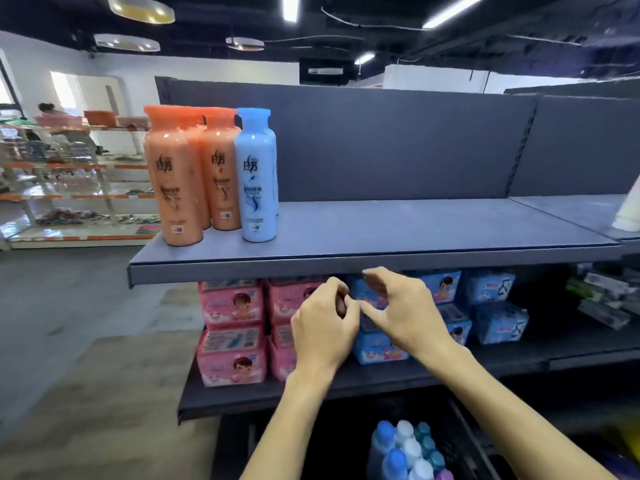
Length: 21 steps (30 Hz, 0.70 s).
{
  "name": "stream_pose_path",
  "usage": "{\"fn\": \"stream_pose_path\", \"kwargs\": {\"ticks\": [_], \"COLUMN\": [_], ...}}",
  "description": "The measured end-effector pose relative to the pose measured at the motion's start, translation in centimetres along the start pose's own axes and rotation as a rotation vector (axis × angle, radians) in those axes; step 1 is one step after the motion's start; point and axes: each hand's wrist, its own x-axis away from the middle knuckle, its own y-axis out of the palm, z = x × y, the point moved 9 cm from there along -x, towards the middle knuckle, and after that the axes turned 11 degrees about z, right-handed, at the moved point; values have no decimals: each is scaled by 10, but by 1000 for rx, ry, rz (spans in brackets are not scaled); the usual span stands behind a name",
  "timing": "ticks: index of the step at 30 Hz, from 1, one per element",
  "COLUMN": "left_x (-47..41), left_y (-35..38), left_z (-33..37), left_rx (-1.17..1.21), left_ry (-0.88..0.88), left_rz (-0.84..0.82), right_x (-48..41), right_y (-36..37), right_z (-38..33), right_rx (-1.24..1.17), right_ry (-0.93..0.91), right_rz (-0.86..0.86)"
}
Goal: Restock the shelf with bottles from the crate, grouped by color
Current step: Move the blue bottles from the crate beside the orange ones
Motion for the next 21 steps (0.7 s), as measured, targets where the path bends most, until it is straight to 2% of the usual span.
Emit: {"fn": "stream_pose_path", "kwargs": {"ticks": [8,13,21], "left_x": [161,224,278], "left_y": [87,107,126], "left_z": [-68,-102,-135], "left_rx": [-170,-246,-295], "left_ry": [-44,-88,-174], "left_rz": [-433,-581,-700], "right_x": [134,224,333], "right_y": [59,87,133], "right_z": [130,205,252], "right_rx": [110,204,257], "right_ry": [314,504,605], "right_rz": [-346,-571,-889]}}
